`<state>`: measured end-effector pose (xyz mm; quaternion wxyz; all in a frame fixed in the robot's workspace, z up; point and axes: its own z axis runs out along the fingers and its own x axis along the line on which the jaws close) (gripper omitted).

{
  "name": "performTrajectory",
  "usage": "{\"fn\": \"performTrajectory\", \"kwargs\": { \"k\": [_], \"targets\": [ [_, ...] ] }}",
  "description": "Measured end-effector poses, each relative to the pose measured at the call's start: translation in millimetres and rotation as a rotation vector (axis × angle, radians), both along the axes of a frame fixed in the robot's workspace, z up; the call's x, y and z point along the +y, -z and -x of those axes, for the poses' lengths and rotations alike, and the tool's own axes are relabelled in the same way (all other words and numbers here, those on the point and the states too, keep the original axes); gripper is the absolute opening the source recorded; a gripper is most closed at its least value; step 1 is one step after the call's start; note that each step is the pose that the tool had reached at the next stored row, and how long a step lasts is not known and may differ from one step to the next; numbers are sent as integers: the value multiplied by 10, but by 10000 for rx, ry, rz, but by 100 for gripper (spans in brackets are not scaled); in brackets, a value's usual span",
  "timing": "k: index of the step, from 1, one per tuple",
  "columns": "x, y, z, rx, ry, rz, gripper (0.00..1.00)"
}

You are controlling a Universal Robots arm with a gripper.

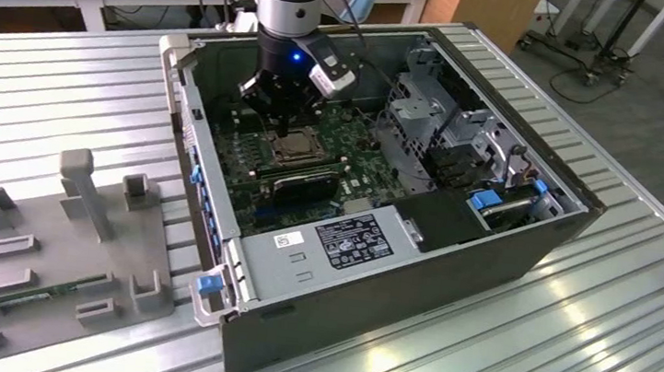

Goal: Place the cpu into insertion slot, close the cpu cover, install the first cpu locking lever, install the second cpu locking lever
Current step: 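Install the first cpu locking lever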

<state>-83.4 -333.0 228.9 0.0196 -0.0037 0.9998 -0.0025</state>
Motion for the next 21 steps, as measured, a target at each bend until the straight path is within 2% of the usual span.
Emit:
{"fn": "performTrajectory", "kwargs": {
  "k": [9, 16, 21],
  "targets": [
    [0, 2, 121, -33, -1, 0, 11],
    [0, -1, 125, -32, -2, 1, 11],
    [0, -43, 125, -32, -2, 1, 11]
  ]
}}
